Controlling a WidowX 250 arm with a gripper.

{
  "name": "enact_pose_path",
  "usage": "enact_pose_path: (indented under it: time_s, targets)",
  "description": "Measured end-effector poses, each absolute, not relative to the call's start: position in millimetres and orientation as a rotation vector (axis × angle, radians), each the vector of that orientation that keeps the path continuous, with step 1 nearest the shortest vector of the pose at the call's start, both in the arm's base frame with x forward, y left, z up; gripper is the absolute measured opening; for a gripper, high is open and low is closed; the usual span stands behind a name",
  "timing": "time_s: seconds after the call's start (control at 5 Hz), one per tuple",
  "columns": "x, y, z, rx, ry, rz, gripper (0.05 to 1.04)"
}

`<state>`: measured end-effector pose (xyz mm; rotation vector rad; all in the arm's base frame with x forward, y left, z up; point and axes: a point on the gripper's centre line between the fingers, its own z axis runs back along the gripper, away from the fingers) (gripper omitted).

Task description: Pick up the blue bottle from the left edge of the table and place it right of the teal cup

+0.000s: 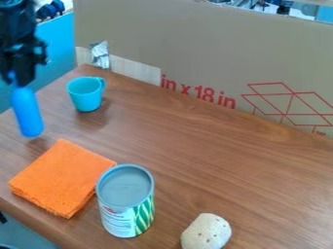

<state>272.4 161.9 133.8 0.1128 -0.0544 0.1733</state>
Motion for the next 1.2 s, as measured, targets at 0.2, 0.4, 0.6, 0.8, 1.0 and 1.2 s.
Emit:
enact_pose_path:
  time_s: [0.2, 0.4, 0.6, 0.8, 1.0, 1.2]
  targets:
    - [294.8, 118.4, 139.1, 0.058, -0.090, 0.047, 0.336]
    - [311.9, 96.1, 154.2, 0.046, -0.129, -0.017, 0.336]
    - [329.0, 76.4, 147.0, 0.054, -0.072, -0.047, 0.336]
    - [343.4, 72.5, 142.8, 0.024, -0.061, -0.057, 0.336]
    - [355.4, 66.8, 132.8, 0.015, -0.031, -0.078, 0.336]
    - [363.1, 53.7, 127.0, 0.009, -0.015, -0.115, 0.336]
